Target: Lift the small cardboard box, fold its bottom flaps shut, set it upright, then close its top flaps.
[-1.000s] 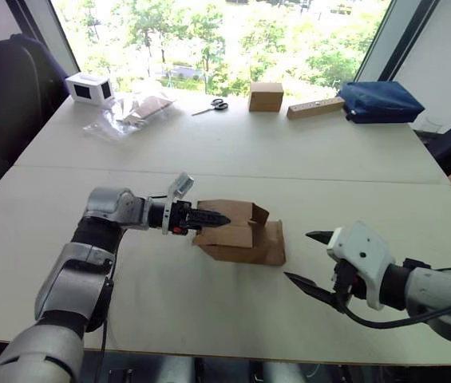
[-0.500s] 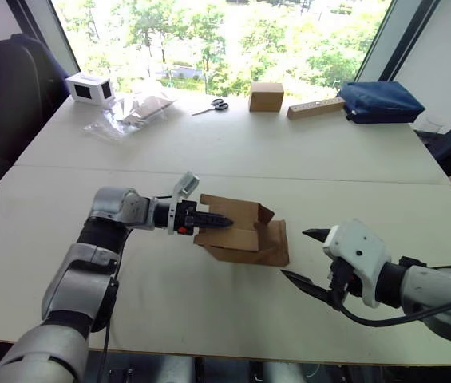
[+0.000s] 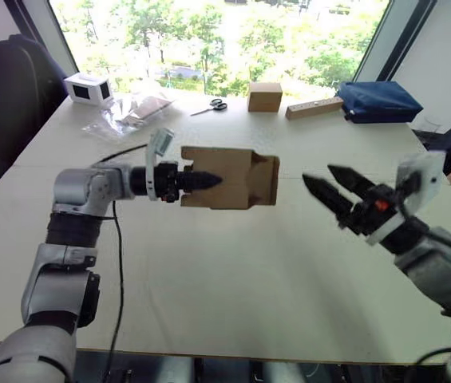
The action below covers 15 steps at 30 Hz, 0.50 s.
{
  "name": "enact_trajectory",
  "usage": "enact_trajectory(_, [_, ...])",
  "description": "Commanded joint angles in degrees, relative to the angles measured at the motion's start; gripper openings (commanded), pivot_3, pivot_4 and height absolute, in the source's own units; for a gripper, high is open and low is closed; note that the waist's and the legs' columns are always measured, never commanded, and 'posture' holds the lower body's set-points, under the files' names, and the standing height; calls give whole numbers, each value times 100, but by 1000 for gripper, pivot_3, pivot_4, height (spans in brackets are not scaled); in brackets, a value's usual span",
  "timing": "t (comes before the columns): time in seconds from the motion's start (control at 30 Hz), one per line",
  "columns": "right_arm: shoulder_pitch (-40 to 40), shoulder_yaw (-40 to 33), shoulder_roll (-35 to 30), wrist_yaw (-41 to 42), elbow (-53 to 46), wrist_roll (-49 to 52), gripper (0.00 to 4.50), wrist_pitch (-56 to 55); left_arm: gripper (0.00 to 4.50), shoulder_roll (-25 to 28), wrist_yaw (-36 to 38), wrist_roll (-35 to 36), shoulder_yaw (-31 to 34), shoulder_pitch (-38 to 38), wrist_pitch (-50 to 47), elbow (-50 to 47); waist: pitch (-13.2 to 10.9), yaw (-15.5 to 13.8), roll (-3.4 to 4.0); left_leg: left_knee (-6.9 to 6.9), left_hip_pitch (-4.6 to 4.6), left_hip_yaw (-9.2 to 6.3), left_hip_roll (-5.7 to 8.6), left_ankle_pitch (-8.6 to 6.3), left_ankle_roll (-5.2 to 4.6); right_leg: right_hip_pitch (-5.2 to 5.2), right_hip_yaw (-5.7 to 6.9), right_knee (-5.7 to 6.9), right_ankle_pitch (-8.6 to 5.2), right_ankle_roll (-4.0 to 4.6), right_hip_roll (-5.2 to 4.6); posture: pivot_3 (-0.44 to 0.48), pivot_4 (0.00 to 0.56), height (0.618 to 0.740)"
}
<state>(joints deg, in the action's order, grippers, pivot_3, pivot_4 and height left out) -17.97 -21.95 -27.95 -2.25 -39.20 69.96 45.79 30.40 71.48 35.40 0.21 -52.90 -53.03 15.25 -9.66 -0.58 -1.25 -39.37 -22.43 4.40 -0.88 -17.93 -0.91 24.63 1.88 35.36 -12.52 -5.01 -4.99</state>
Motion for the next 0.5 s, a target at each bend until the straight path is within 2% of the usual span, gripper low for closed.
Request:
enact_trajectory(0.03, [-679, 517, 77, -252, 384, -782, 1617, -277, 0, 29, -260, -53, 154, -137, 366, -450, -1, 1, 2, 0, 0, 1, 1, 0, 0, 0, 0, 0, 0, 0, 0, 0, 150, 740])
enact_trajectory(0.1, [-891, 653, 193, -315, 523, -896, 735, -350, 0, -1, -346, 64, 224, -101, 326, -628, -1, -4, 2, 0, -3, 1, 2, 0, -1, 0, 1, -3, 1, -2, 0, 0, 150, 740])
enact_trajectory(0.17, [-995, 701, 334, -302, 584, -869, 48, -419, 0, -61, -453, 172, 316, -59, 296, -766, -1, -7, 1, 0, -5, 0, 3, -1, -3, 0, 1, -3, 2, -4, 0, 0, 150, 740])
enact_trajectory(0.5, [-1403, 1216, 739, 36, 1009, -1146, 48, -477, 0, -188, -567, 378, 367, -20, 404, -832, -1, 56, 2, 0, -3, 1, 1, 1, -1, 1, 1, 1, 5, -9, 2, 0, 150, 740])
